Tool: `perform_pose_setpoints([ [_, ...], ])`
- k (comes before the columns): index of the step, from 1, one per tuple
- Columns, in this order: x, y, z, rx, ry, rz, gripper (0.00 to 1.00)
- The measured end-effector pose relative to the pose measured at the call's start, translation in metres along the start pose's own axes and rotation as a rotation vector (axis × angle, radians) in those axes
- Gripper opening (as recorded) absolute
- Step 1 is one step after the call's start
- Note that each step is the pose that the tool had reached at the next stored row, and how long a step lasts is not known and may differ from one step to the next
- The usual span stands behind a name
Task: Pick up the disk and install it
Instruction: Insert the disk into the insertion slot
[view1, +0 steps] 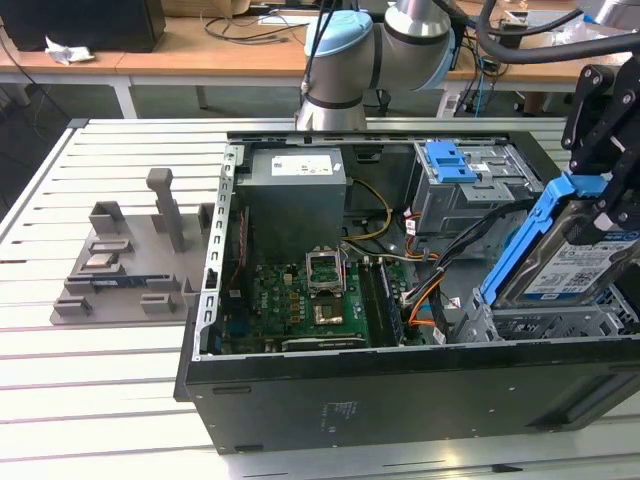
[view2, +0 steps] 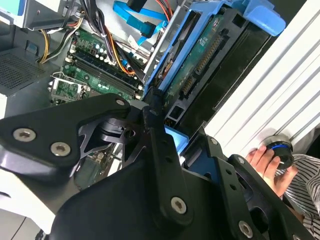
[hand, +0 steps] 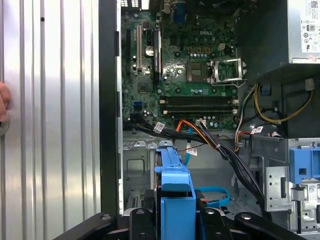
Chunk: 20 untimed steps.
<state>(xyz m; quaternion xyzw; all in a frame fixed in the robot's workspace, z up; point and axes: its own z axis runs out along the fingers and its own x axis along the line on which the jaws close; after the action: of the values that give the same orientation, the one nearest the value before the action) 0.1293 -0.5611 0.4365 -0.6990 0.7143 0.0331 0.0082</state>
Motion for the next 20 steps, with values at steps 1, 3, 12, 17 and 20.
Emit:
perform_pose_setpoints([
  [1, 0.0, 0.0, 0.0007, 0.0, 0.0, 0.0, 0.36],
  [3, 0.0001, -0.0001, 0.0017, -0.0001, 0.0, 0.0, 0.36],
  [12, 0.0006, -0.0003, 0.0093, -0.0003, 0.0001, 0.0, 0.36],
  [17, 0.0007, -0.0005, 0.0128, -0.0003, 0.0, 0.0, 0.36],
  [20, 0.0009, -0.0005, 0.0149, -0.0003, 0.0, 0.0, 0.36],
])
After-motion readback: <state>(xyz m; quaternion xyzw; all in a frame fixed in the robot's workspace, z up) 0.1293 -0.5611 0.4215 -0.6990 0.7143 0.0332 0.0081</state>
